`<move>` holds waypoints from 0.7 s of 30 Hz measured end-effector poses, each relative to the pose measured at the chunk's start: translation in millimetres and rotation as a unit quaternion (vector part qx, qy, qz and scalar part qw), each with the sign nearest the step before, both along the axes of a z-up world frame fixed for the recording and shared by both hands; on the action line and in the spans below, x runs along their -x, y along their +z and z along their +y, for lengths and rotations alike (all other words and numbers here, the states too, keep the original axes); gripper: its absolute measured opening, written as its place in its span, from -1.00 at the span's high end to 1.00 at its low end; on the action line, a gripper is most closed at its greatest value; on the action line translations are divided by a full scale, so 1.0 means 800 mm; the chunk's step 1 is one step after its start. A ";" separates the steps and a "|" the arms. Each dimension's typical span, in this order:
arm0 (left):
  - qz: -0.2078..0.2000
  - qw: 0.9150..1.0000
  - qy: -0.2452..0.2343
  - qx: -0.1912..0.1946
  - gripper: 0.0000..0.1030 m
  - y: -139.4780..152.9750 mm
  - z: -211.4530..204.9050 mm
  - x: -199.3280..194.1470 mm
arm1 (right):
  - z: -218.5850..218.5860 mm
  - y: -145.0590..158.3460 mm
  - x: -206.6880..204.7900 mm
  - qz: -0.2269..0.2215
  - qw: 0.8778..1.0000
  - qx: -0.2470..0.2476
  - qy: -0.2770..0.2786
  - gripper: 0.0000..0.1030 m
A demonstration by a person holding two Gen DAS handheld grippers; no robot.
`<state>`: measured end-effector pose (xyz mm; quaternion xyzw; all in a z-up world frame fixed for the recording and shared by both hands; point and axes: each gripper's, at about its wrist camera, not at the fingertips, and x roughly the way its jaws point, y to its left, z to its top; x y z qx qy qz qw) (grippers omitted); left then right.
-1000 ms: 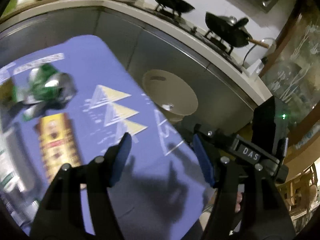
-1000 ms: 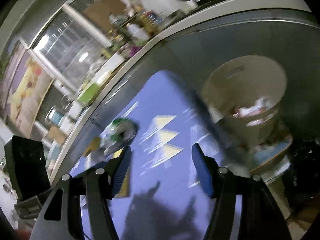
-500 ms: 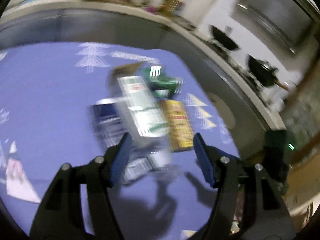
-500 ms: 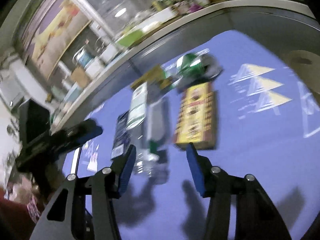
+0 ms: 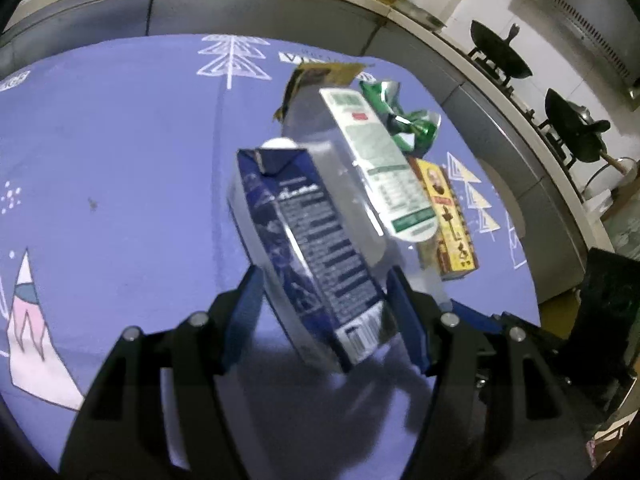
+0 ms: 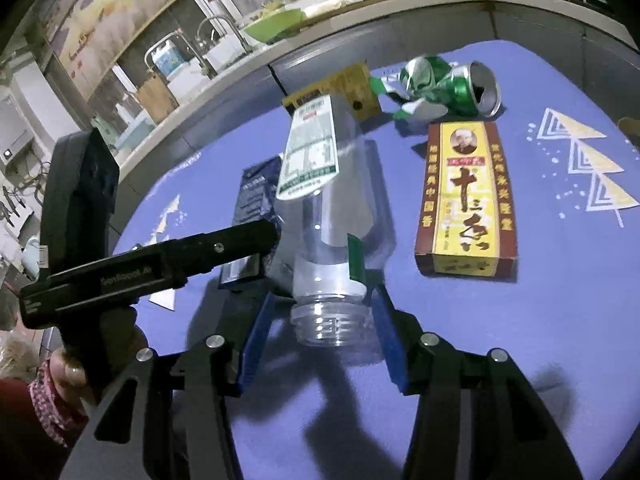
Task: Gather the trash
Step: 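Grasp the dark blue carton with the left gripper while the right gripper grasps the clear bottle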
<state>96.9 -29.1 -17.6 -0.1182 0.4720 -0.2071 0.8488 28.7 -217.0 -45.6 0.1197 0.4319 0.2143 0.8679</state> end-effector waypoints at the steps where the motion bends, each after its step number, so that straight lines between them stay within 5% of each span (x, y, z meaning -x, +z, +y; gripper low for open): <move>1: -0.001 1.000 0.002 -0.002 -0.23 -0.002 0.001 -0.001 | 0.001 -0.003 -0.002 0.003 1.000 0.002 -0.002 0.10; 11: -0.008 0.999 0.034 -0.029 -0.23 0.003 0.029 -0.004 | -0.020 0.000 0.007 0.000 1.000 -0.001 -0.022 0.19; 21: 0.012 0.998 0.029 -0.050 -0.23 -0.003 0.012 -0.033 | 0.014 0.006 -0.025 -0.003 0.999 0.046 0.010 0.19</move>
